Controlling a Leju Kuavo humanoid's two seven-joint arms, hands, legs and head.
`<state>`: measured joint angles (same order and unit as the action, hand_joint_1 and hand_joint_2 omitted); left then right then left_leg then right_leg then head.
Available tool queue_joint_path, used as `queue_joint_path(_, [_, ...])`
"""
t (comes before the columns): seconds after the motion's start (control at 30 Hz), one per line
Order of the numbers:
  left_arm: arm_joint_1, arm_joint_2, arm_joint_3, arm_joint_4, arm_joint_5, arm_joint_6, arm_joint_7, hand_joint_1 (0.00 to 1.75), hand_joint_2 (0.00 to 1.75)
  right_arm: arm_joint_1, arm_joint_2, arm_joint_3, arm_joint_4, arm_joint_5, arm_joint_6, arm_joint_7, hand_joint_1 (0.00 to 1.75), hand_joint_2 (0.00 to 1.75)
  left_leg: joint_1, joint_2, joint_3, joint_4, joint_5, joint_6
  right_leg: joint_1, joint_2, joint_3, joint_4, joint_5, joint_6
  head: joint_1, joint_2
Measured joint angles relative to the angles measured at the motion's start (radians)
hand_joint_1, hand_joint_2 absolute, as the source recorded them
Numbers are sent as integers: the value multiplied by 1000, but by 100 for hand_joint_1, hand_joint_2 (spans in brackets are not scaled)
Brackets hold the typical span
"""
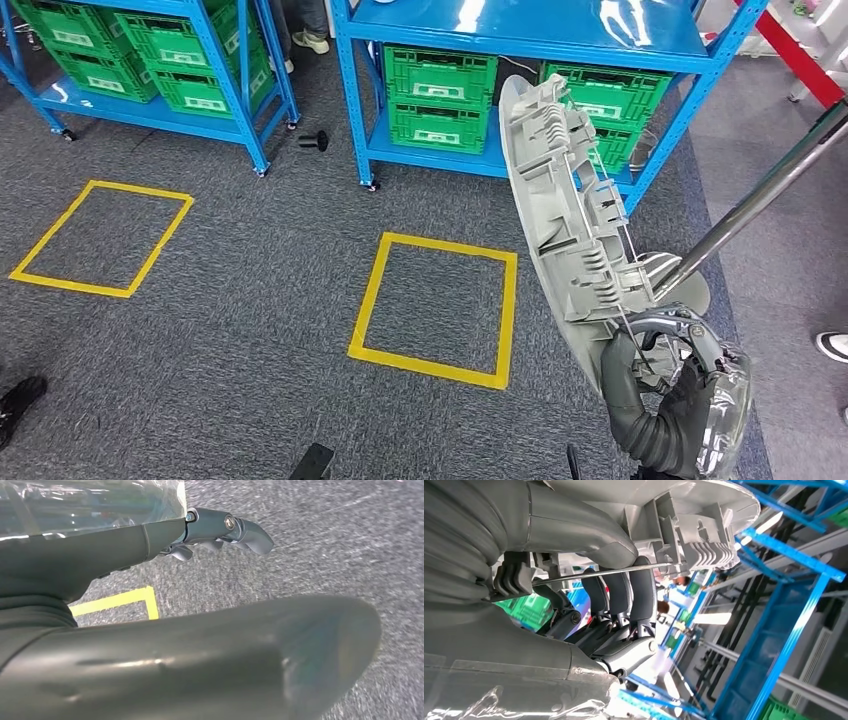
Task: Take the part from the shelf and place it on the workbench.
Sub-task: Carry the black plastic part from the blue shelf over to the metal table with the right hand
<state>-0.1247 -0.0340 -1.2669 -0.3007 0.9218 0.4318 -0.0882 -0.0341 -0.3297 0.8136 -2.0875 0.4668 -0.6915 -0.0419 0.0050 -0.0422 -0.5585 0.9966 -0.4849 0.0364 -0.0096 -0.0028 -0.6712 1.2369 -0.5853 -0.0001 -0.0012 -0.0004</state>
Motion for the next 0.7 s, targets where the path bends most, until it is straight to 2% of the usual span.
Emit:
queue_joint_path(0.03, [1,0,0,0,0,0,-1,0,175,-1,-1,0,0,0,0,0,175,175,0,-11,0,2,0,-2,-2,13,34,-68,37,-2,1,0])
queue_joint_path(0.07, [0,-1,0,0,0,0,-1,0,175,-2,-1,0,0,0,0,0,175,175,-1,-22,-3,5,1,-5,-4,36,68,-135,62,-6,1,0])
queue_joint_path(0.1, [-1,-1,0,0,1,0,-1,0,175,-3,-2,1,-1,0,1,0,175,175,0,-33,-8,8,2,-10,-6,56,92,-185,77,-9,2,0])
queue_joint_path(0.13, [-1,-2,0,0,1,0,-1,0,175,-5,-2,1,-2,1,2,1,175,175,1,-43,-15,10,4,-17,-6,71,103,-210,80,-12,2,0])
queue_joint_path(0.17, [0,-2,0,0,2,-1,-1,0,175,-7,-3,2,-3,1,3,3,175,175,3,-52,-21,11,8,-24,-5,75,105,-218,76,-15,2,0])
queue_joint_path(0.2, [2,-1,0,0,3,-1,0,0,175,-9,-3,3,-3,3,5,5,175,175,6,-62,-27,11,12,-32,-5,65,103,-221,78,-20,2,0])
queue_joint_path(0.23, [5,-1,-1,0,4,-1,0,0,175,-12,-4,5,-3,4,6,8,175,175,6,-63,-32,12,11,-38,-6,54,103,-224,81,-26,2,0])
queue_joint_path(0.3, [8,0,-1,0,6,-1,-1,0,175,-18,-4,8,-3,10,9,15,175,175,4,-29,-52,50,-17,-51,-10,28,107,-234,87,-38,-6,0])
queue_joint_path(0.37, [7,0,-1,0,7,-4,-1,0,175,-21,-4,10,-4,16,11,21,175,175,7,16,-98,163,-79,-63,-9,0,109,-237,88,-44,-17,0])
queue_joint_path(0.4, [7,0,-1,0,8,-6,-2,0,175,-23,-4,11,-4,20,12,22,175,175,10,25,-124,226,-106,-68,-8,-15,108,-236,87,-45,-19,0])
queue_joint_path(0.43, [8,0,-1,0,8,-8,-3,0,175,-24,-4,12,-4,24,14,24,175,175,11,28,-139,268,-118,-71,-7,-28,108,-235,86,-46,-20,0])
queue_joint_path(0.47, [10,1,-1,0,9,-10,-6,0,175,-26,-4,13,-4,28,16,26,175,175,11,30,-138,274,-111,-73,-7,-41,108,-233,85,-46,-21,0])
queue_joint_path(0.5, [12,1,-1,0,11,-10,-9,0,175,-28,-4,15,-4,32,18,28,175,175,11,34,-119,243,-88,-71,-6,-53,108,-231,84,-46,-22,0])
queue_joint_path(0.53, [13,2,0,0,14,-10,-13,0,175,-31,-4,18,-4,35,21,30,175,175,10,45,-85,180,-54,-67,-5,-64,109,-229,82,-44,-24,0])
queue_joint_path(0.6, [14,5,0,0,24,-11,-23,0,175,-39,-2,25,-3,37,27,33,175,175,0,87,-22,55,-13,-54,1,-84,109,-226,78,-39,-27,0])
queue_joint_path(0.63, [14,7,1,0,31,-13,-27,0,175,-46,-1,29,-2,37,31,33,175,175,-6,103,-6,20,-7,-47,3,-94,108,-224,77,-34,-28,0])
queue_joint_path(0.67, [15,10,1,1,40,-17,-31,0,175,-55,2,35,0,36,36,32,175,175,-10,108,-3,9,-10,-40,5,-105,107,-224,77,-30,-28,0])
queue_joint_path(0.7, [18,12,2,1,48,-21,-33,0,175,-65,6,41,3,34,40,29,175,175,-12,100,-4,4,-8,-34,6,-115,107,-224,78,-25,-27,0])
